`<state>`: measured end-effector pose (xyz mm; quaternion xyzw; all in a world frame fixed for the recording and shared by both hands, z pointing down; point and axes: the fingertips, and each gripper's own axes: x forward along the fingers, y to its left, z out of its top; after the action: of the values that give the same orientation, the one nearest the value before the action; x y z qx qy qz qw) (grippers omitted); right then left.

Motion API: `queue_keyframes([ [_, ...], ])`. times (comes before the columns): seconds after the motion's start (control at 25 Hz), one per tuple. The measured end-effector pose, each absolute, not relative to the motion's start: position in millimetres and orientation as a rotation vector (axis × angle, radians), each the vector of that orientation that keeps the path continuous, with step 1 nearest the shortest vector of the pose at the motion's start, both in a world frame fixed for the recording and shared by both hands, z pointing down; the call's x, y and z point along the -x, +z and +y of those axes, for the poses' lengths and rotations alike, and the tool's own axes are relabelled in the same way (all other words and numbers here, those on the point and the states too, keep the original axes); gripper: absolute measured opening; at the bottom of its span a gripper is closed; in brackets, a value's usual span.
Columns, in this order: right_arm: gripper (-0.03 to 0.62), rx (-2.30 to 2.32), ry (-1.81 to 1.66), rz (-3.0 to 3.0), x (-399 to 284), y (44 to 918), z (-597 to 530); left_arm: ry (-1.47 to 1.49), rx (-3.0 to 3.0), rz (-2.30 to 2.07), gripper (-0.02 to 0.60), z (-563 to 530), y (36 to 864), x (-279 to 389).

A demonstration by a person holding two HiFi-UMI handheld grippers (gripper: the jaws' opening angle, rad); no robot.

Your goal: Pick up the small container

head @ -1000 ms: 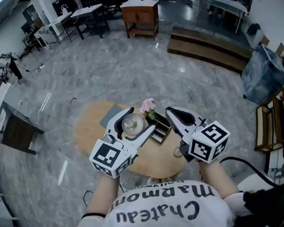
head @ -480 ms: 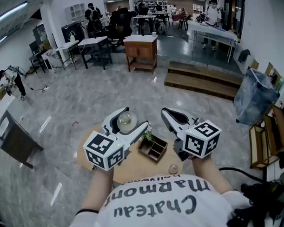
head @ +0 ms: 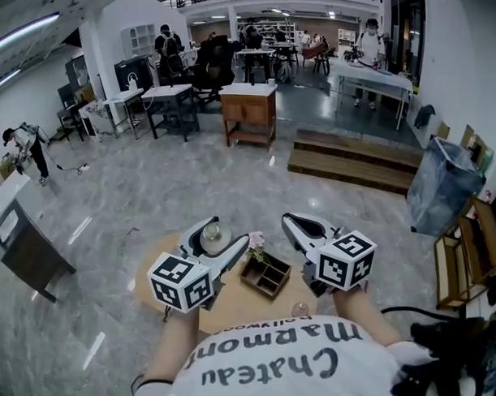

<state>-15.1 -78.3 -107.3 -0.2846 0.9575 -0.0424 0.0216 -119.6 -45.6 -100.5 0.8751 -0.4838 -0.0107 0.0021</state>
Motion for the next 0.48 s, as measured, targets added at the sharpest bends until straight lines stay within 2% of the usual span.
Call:
queue_keyframes([
  [0.48, 0.014, 0.987, -0.199, 3.025, 11.4, -76.2, -91.8, -0.009, -2.656, -1.606, 0.353, -37.4, -79.2, 136.9],
])
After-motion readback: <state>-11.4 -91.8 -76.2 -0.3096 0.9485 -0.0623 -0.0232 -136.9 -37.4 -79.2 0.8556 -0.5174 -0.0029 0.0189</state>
